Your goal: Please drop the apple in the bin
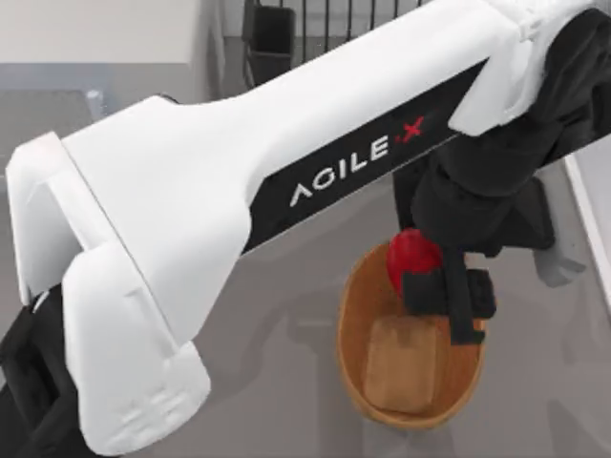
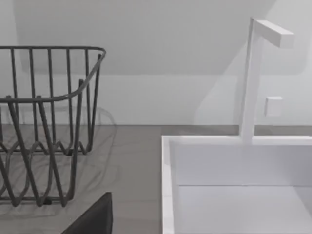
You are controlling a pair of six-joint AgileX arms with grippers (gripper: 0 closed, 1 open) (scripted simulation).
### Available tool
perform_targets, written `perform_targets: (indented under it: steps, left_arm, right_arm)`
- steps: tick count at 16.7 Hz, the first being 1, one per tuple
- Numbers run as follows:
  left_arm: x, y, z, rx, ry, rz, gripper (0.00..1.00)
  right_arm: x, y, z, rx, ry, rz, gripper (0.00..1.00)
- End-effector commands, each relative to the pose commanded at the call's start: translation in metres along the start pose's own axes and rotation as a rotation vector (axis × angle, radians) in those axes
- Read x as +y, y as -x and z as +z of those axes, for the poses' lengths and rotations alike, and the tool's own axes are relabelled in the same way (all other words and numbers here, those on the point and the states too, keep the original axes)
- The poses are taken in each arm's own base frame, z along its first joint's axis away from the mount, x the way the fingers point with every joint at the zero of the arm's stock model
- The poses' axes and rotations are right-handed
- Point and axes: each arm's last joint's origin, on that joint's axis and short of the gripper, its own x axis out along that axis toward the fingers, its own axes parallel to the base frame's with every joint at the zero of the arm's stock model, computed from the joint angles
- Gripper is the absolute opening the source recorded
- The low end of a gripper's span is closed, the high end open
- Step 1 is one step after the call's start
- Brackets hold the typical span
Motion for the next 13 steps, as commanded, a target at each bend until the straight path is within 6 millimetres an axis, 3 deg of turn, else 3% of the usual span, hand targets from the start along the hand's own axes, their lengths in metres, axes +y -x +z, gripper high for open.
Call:
perform_targets:
  steps: [8,11,13]
  left_arm:
    - [-0.006,0.005,0.005,-0.028,-0.003,0.026,0.0]
    - [-0.004,-0.009,0.007,-0.037,-0.002,0.032,0.0]
    - [-0.004,-0.029,0.009,-0.024,-0.003,0.023,0.0]
  right_arm:
    - [0.0,0.0,0.0,0.0,0.0,0.0,1.0]
    - [0.0,0.0,0.0,0.0,0.0,0.0,1.0]
    - [0.0,0.0,0.0,0.0,0.0,0.0,1.0]
